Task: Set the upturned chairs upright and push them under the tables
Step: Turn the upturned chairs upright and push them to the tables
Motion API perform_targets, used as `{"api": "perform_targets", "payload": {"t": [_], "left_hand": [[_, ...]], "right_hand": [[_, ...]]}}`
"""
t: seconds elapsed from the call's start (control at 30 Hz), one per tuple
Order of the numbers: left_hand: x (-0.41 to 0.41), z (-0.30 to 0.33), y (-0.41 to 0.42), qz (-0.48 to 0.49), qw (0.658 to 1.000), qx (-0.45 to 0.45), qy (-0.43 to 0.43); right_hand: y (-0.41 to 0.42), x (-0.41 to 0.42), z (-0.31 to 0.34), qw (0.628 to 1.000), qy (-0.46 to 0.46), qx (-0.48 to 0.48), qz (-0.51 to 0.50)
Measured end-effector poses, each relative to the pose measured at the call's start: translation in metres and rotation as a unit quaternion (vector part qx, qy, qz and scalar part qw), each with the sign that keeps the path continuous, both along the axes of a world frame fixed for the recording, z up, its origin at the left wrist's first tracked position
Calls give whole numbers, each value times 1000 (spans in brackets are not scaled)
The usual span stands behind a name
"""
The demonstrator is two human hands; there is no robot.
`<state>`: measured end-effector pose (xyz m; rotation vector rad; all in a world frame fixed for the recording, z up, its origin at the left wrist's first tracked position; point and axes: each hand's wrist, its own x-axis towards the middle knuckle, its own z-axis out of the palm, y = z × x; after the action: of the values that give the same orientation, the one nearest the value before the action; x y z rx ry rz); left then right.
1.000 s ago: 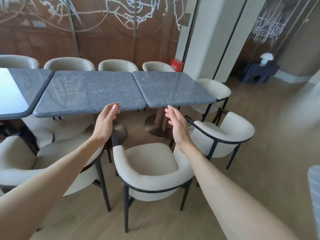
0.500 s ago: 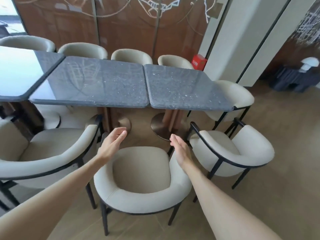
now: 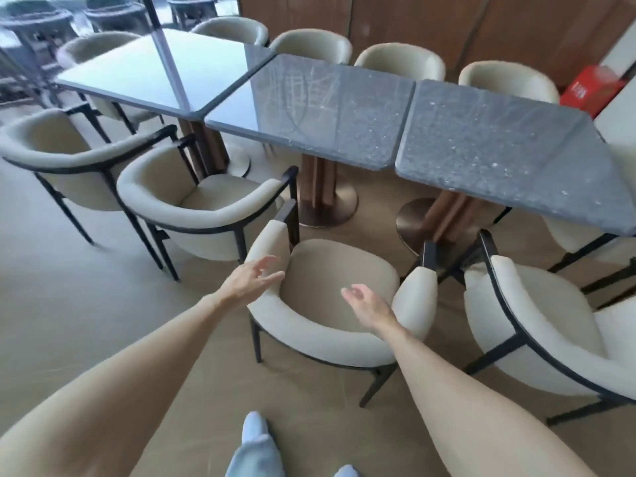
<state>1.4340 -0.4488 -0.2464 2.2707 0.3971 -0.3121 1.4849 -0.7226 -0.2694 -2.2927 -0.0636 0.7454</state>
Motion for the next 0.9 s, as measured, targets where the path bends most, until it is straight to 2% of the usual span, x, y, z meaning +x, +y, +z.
{"api": "perform_targets", "payload": {"t": [0.13, 0.23, 0.33, 0.4, 0.43, 0.63, 0.77, 0.9], "left_hand": [[1, -26, -17, -64, 996, 33, 50], [6, -66, -21, -126, 984, 83, 95], [7, -109, -26, -256, 934, 203, 144], [4, -132, -26, -330, 892, 253, 178], [4, -142, -25, -343, 883, 264, 181], [26, -172, -12, -403, 838, 336, 149], [38, -186, -2, -445, 817, 362, 60], [48, -194, 3, -463, 815, 348, 28]], "right_hand": [[4, -8, -37, 997, 17, -47, 60], [2, -22, -73, 970, 48, -177, 163], [-2, -38, -102, 931, 43, -282, 227], [4, -45, -116, 920, 41, -317, 228], [9, -46, -122, 919, 45, -325, 220], [30, -28, -151, 898, 65, -395, 182], [28, -21, -159, 894, 49, -412, 169], [22, -13, -154, 907, 41, -388, 160]]}}
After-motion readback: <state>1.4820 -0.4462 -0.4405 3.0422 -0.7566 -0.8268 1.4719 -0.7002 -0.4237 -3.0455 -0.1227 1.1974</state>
